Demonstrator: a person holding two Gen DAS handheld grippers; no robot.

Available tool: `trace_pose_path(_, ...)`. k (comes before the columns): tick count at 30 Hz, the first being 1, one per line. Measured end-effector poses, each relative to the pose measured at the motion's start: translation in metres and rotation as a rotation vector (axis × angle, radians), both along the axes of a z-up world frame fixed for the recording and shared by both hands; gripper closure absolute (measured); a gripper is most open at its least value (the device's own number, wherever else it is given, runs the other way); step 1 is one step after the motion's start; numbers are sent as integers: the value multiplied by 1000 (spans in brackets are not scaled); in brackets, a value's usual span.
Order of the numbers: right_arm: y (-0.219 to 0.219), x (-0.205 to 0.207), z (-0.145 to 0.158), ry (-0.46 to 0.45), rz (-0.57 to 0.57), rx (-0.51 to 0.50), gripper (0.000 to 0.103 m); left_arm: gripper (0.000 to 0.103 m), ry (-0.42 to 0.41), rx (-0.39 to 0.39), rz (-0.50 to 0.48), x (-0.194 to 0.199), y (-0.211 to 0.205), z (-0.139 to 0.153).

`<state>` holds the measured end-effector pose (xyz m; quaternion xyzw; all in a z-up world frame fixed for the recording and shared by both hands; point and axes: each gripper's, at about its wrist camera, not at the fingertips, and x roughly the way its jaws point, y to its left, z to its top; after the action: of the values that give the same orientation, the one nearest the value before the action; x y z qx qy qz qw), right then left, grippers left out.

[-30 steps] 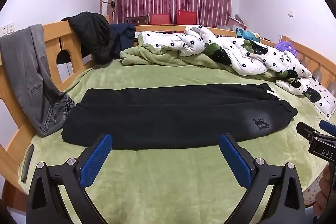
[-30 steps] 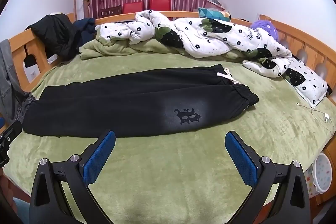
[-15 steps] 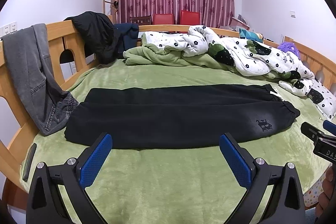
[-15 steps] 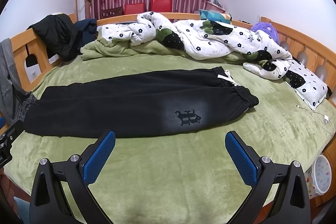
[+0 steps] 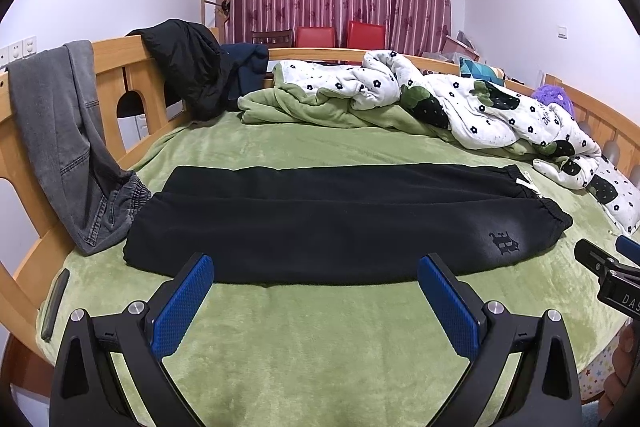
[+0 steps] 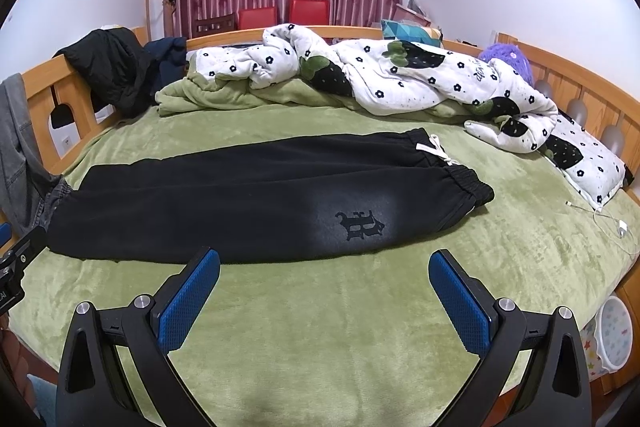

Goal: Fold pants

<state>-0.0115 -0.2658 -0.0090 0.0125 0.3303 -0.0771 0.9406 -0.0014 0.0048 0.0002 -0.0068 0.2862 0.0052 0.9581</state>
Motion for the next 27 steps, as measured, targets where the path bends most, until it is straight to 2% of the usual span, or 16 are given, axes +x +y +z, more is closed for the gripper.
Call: trace_pose_path(27,12,-1,5,-3,13,-8,1,0,-5,-7,3,2,5,0)
